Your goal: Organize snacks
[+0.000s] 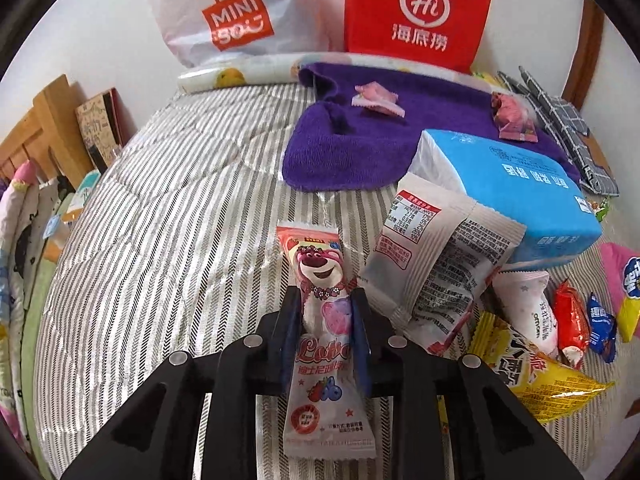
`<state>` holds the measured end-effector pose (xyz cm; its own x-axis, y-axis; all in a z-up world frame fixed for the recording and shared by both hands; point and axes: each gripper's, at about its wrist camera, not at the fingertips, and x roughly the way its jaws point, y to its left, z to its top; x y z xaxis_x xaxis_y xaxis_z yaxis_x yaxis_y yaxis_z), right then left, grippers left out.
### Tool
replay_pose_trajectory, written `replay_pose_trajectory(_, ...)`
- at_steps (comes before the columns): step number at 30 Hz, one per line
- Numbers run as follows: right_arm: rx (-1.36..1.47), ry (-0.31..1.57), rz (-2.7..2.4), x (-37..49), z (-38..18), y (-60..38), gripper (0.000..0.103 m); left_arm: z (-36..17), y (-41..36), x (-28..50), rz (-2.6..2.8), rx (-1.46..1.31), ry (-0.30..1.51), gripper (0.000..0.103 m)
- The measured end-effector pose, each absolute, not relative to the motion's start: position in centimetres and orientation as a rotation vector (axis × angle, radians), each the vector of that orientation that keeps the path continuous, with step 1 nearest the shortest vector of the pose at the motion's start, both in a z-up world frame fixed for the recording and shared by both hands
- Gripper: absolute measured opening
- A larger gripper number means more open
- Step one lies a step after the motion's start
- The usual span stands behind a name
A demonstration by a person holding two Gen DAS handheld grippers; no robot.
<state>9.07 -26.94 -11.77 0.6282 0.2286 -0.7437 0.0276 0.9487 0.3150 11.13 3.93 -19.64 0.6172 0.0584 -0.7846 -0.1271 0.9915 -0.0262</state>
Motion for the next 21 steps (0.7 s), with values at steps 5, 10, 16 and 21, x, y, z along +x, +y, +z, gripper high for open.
replay_pose_trajectory(5, 0.280, 0.887, 0.120, 9.0, -11.1, -26.5, 0.051, -19.6, 4.1, 11.2, 0.105, -0.098, 0.894, 0.023)
replay_pose_trajectory(10, 0.257, 0.859, 0.121, 8.7, -9.9, -25.7, 0.051, -18.7, 5.7, 10.5, 0.071, -0.200, 0.902, 0.019)
replay_pose_trajectory(16, 0.237, 0.847, 0.127, 8.6, -9.0, -24.5, 0.051, -16.9, 6.4, 9.1, 0.013, -0.268, 0.894, 0.019)
replay_pose_trajectory(21, 0.218, 0.831, 0.151, 8.2, -8.3, -23.3, 0.050, -15.3, 5.5, 7.7, -0.035, -0.260, 0.864, 0.019)
